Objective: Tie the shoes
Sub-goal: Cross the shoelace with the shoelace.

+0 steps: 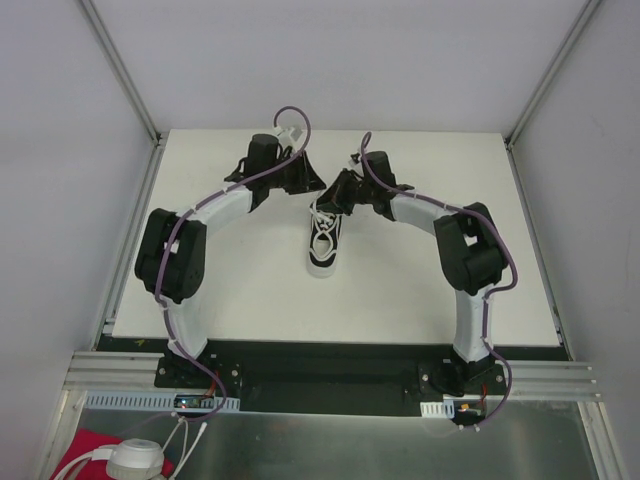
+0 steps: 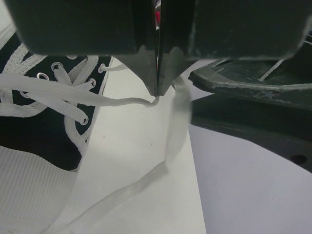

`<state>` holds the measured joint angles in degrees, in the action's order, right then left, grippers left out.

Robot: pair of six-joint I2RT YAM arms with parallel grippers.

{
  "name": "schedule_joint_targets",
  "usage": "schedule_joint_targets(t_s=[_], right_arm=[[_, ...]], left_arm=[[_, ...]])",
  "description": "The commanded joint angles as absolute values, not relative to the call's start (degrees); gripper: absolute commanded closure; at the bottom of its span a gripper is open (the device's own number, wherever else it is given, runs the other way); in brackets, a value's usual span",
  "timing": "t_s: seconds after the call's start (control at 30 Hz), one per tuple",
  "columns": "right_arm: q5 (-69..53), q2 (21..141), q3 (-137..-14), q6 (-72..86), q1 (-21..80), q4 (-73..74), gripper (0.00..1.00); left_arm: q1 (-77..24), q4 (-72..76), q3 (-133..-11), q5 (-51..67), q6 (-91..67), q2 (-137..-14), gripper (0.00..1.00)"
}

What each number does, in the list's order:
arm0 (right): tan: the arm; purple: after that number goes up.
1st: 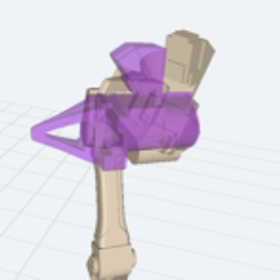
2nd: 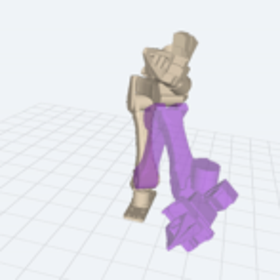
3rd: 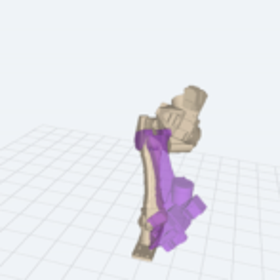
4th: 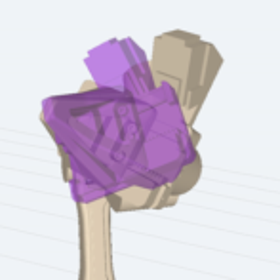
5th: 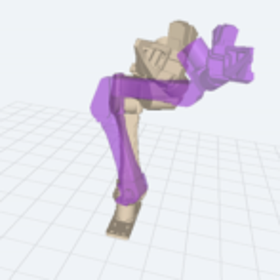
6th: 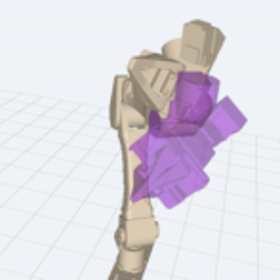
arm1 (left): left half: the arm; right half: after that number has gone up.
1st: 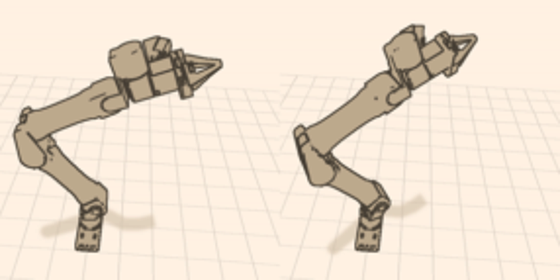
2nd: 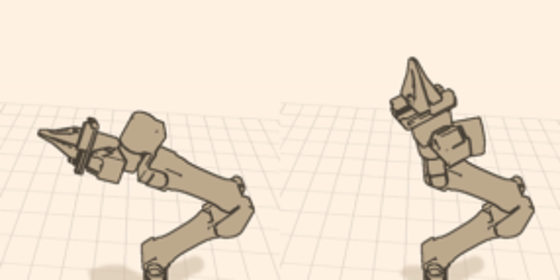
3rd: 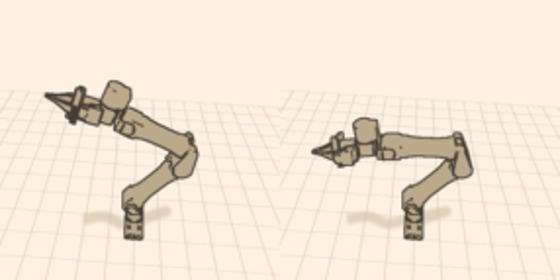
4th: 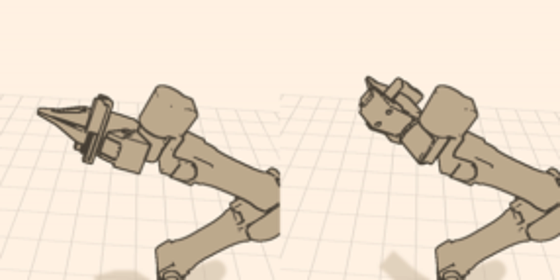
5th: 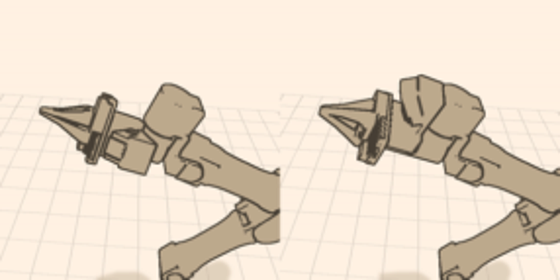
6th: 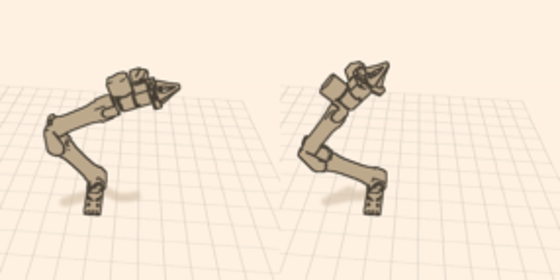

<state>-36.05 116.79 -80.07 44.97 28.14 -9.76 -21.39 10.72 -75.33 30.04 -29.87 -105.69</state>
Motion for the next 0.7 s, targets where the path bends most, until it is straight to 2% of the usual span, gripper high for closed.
schedule_joint_targets(t_s=[0.0,0.17,0.27,0.33,0.37,0.53,0.67], right_arm=[[-39.5,117.2,-78.7,48.0,28.0,-15.4,0.99],[-40.2,117.9,-77.2,49.7,27.9,-18.8,0.99],[-40.8,118.4,-76.7,51.2,27.8,-21.0,0.99],[-41.0,118.7,-76.2,52.4,27.8,-22.9,0.99],[-41.0,118.7,-76.1,52.6,27.7,-23.4,0.99],[-40.8,118.0,-73.7,53.2,27.1,-25.5,0.99],[-40.8,117.3,-72.2,53.7,26.3,-27.1,0.99]], left_arm=[[-21.6,8.9,-80.2,33.0,-30.2,-107.3,0.73],[-21.7,5.6,-81.0,32.3,-28.2,-107.1,0.48],[-21.7,2.4,-82.2,31.4,-26.1,-106.5,0.37],[-21.5,1.0,-83.0,30.9,-25.1,-105.8,0.13],[-21.5,0.3,-83.2,30.2,-24.0,-105.5,0.04],[-20.0,-3.0,-82.6,28.0,-22.5,-101.8,0.01],[-17.1,-2.9,-78.3,27.5,-25.4,-98.5,0.03]])
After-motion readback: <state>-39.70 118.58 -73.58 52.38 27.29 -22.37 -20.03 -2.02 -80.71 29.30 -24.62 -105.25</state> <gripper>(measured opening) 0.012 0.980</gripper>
